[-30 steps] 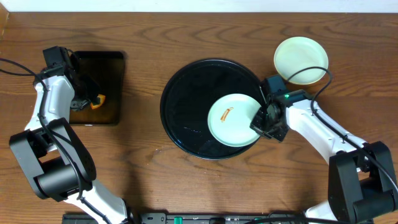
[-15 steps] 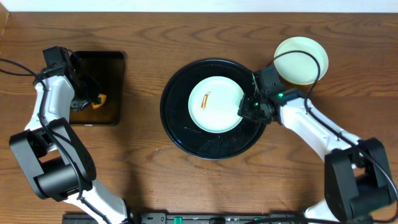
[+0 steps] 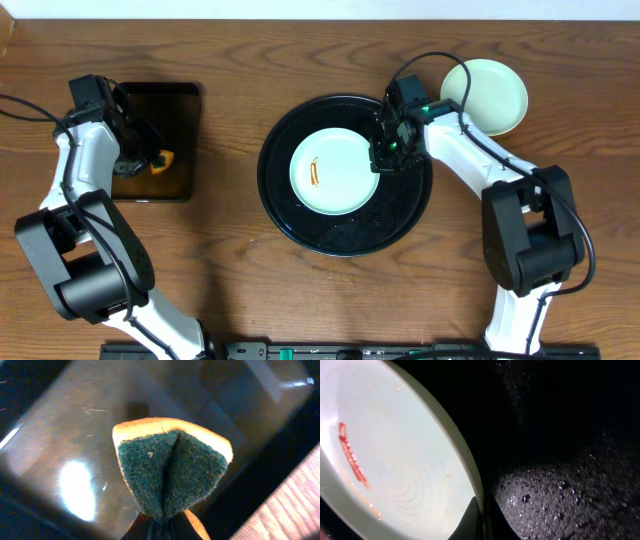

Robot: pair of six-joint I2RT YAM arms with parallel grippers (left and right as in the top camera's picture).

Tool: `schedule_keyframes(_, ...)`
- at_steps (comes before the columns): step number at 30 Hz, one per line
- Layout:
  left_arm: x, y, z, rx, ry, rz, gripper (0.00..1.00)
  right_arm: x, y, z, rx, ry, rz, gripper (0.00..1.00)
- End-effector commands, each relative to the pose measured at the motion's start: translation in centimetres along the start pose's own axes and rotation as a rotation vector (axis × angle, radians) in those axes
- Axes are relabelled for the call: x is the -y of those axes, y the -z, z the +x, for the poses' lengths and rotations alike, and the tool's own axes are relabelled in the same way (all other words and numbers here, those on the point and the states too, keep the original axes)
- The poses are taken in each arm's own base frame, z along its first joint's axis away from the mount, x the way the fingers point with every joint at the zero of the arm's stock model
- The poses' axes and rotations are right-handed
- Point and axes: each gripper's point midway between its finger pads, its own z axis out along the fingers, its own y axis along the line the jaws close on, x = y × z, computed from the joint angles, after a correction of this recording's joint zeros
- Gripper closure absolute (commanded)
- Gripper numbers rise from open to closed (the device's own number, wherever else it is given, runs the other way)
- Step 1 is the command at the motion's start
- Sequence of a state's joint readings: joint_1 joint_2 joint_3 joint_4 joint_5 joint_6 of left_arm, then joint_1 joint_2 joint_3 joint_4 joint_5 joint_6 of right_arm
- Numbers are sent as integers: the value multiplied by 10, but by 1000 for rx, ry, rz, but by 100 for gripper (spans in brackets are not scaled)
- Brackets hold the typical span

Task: Clean dirty plates on tray and stack at the side
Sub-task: 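Move the held sponge with the left gripper onto the green plate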

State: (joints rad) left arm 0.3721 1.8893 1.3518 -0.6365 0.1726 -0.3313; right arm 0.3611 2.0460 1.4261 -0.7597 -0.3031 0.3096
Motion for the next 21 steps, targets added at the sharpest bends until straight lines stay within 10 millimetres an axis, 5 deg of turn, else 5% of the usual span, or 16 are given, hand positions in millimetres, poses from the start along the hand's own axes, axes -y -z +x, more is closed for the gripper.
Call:
schedule_keyframes(1, 19, 3, 2, -15, -77, 119, 92, 6, -11, -9, -9, 7, -40, 99)
schedule_keyframes(7, 30, 31, -4, 36, -92, 167, 93, 22, -37, -6, -67, -57, -98, 99)
schedule_keyframes(10, 54, 58, 5, 34, -163, 294, 93, 31, -38, -12, -42, -61, -76, 99)
schedule_keyframes(14, 94, 87, 37, -35, -229, 447, 93, 41, -37, -25, 10, -91, -40, 99)
schedule_keyframes(21, 149, 78, 109, -187, -403, 468, 92, 33, -40, -20, -4, -56, -21, 99)
